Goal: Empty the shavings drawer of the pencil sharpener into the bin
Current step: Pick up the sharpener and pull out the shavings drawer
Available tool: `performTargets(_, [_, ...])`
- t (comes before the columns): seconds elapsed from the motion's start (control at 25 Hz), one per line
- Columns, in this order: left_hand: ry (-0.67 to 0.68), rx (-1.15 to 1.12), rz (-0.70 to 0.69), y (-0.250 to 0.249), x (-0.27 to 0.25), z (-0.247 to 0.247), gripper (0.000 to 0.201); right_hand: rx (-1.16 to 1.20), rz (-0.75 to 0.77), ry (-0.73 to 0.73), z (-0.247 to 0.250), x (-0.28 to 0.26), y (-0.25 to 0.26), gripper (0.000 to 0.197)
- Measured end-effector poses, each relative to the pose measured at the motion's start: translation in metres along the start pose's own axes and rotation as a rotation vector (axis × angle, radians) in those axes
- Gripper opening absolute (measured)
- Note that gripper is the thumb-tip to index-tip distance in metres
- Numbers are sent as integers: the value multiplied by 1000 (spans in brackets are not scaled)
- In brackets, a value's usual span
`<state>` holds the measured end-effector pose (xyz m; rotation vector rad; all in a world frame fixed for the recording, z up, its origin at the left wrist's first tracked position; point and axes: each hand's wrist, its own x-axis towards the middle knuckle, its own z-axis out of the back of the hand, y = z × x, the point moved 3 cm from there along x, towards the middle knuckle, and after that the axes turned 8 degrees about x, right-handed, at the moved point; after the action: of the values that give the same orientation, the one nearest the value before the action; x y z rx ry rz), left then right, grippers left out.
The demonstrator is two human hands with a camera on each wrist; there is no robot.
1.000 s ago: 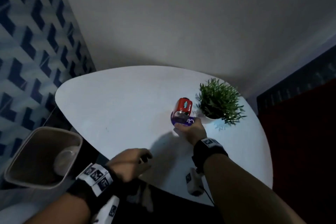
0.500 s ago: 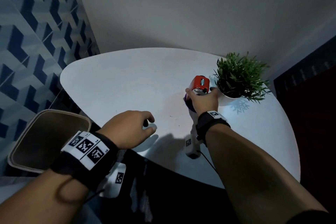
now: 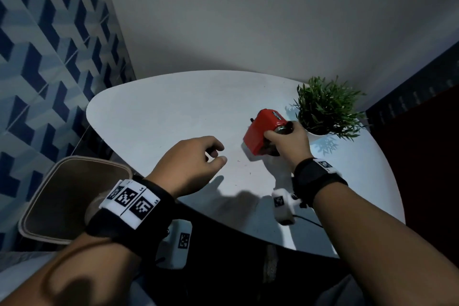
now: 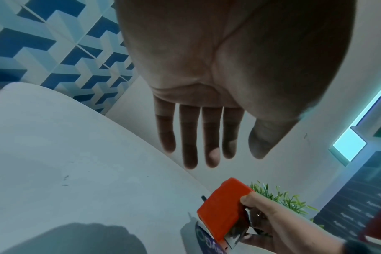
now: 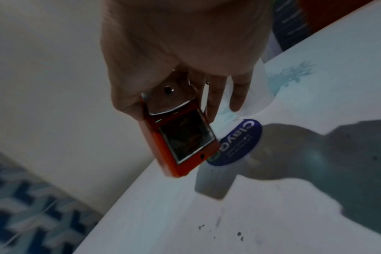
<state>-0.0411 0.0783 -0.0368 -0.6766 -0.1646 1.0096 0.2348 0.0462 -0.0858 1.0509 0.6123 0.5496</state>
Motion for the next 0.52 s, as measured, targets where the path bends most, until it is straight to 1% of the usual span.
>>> performTargets(0.04, [-33, -36, -11, -2, -2, 4, 31, 48, 27, 81, 5, -16, 9, 42])
performTargets(0.12, [-53, -125, -30, -2, -4, 9, 39, 119, 90, 234, 13, -49, 32, 43])
performTargets(0.24, [41, -303, -98, -7, -10, 10, 58, 177, 205, 368, 26, -102, 68, 43])
performTargets(0.32, [85, -511, -164, -18, -18, 6, 65, 208, 279, 386, 36, -133, 87, 41])
performTargets(0.4, [106, -717, -226, -32, -25, -1, 70, 272, 325, 363, 45, -155, 96, 42])
performTargets(0.44, [89, -780, -257, -40, -29, -6, 71, 308, 337, 343, 49, -162, 96, 41])
performTargets(0.52, [-8, -839, -278, -52, -35, -15, 76, 404, 323, 299, 55, -173, 91, 35])
